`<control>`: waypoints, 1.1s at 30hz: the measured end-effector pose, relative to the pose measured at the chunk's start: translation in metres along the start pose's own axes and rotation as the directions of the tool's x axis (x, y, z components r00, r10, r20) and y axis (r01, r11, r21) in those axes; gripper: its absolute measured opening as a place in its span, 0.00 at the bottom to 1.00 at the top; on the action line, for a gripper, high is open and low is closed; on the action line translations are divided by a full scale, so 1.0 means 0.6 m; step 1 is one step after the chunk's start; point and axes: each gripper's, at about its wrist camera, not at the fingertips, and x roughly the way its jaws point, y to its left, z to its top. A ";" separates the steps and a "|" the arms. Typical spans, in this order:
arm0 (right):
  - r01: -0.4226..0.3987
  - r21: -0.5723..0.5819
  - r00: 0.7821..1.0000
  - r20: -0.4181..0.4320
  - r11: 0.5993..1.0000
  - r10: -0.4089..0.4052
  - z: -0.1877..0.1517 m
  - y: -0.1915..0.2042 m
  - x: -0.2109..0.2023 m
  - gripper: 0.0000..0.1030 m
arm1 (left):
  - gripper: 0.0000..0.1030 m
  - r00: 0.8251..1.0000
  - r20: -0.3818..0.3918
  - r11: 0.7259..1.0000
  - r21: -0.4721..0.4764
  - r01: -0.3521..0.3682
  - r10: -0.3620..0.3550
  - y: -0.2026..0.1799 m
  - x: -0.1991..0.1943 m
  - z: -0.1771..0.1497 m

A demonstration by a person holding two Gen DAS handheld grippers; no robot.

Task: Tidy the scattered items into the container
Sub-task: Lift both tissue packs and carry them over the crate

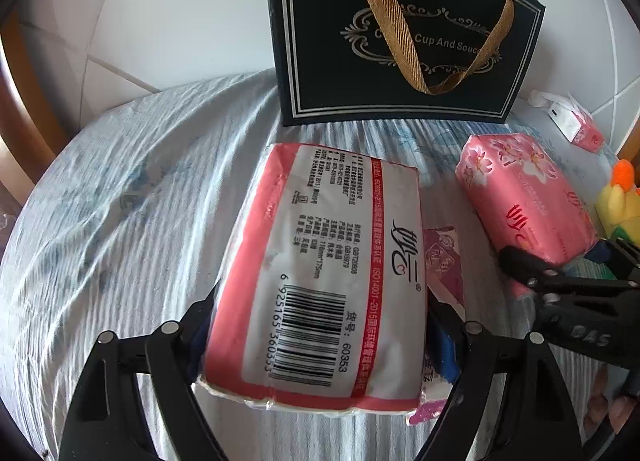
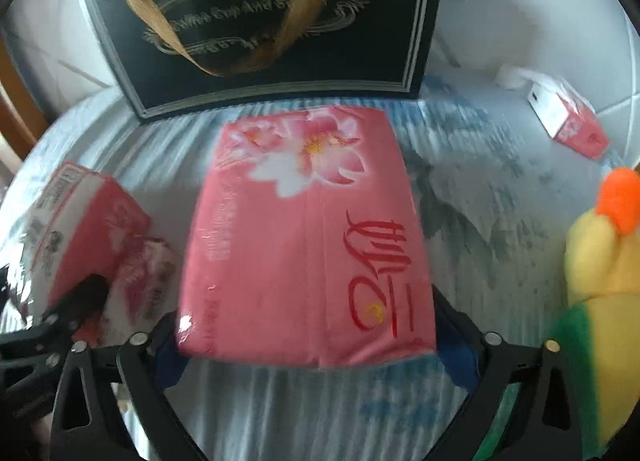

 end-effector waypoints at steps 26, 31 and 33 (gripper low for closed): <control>0.157 0.226 0.827 0.501 0.961 -0.253 -0.292 -0.185 -0.834 0.86 | 0.81 0.792 0.378 0.864 0.362 0.351 -0.480 -0.370 -0.688 -0.101; 0.223 0.307 0.775 0.520 0.925 -0.359 -0.403 -0.338 -0.948 0.86 | 0.81 0.734 0.387 0.812 0.436 0.388 -0.558 -0.549 -0.792 -0.168; 0.237 0.328 0.773 0.507 0.915 -0.382 -0.447 -0.412 -0.975 0.86 | 0.81 0.726 0.369 0.797 0.444 0.410 -0.580 -0.626 -0.815 -0.194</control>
